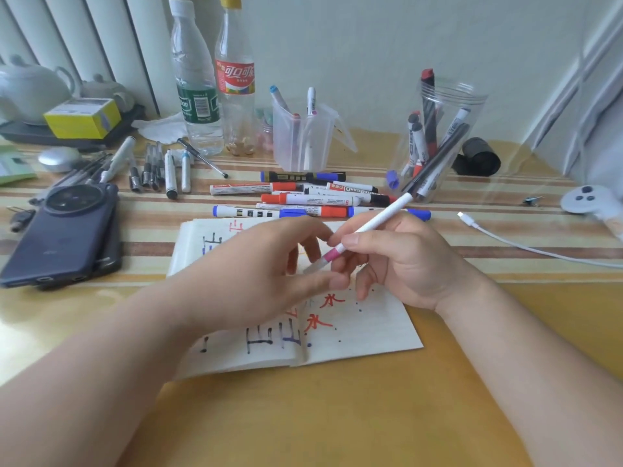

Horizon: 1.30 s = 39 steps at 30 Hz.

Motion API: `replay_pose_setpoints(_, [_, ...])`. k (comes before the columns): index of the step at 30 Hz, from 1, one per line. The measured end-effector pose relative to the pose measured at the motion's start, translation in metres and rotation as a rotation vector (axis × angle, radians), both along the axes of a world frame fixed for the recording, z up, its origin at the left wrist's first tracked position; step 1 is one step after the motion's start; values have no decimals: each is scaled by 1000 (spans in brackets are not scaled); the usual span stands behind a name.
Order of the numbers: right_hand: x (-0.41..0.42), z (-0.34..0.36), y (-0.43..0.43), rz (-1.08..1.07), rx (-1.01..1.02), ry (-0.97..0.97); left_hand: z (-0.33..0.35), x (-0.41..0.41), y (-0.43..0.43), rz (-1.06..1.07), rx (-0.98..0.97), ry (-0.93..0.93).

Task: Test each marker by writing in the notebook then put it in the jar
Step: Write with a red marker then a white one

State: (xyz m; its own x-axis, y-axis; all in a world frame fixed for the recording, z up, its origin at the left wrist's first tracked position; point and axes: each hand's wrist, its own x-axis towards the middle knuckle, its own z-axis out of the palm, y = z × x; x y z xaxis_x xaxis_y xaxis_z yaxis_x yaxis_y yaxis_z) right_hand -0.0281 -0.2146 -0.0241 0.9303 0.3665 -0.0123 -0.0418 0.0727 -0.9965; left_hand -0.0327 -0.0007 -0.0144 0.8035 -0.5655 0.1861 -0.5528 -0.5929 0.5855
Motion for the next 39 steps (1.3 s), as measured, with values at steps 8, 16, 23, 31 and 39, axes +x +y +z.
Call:
replay_pose_setpoints(8, [3, -3, 7, -90, 74, -58, -6, 4, -13, 208, -123, -5])
replay_pose_setpoints(16, [2, 3, 4, -117, 183, -59, -10, 8, -6, 125, -207, 135])
replay_pose_setpoints(23, [7, 6, -16, -384, 106, -49, -8, 11, 2, 118, -341, 178])
replay_pose_setpoints(31, [-22, 28, -11, -145, -401, 98, -9, 5, 0, -4, -127, 277])
replay_pose_setpoints(39, [-56, 1, -7, -231, -356, 4, -7, 4, -2, -9, -83, 269])
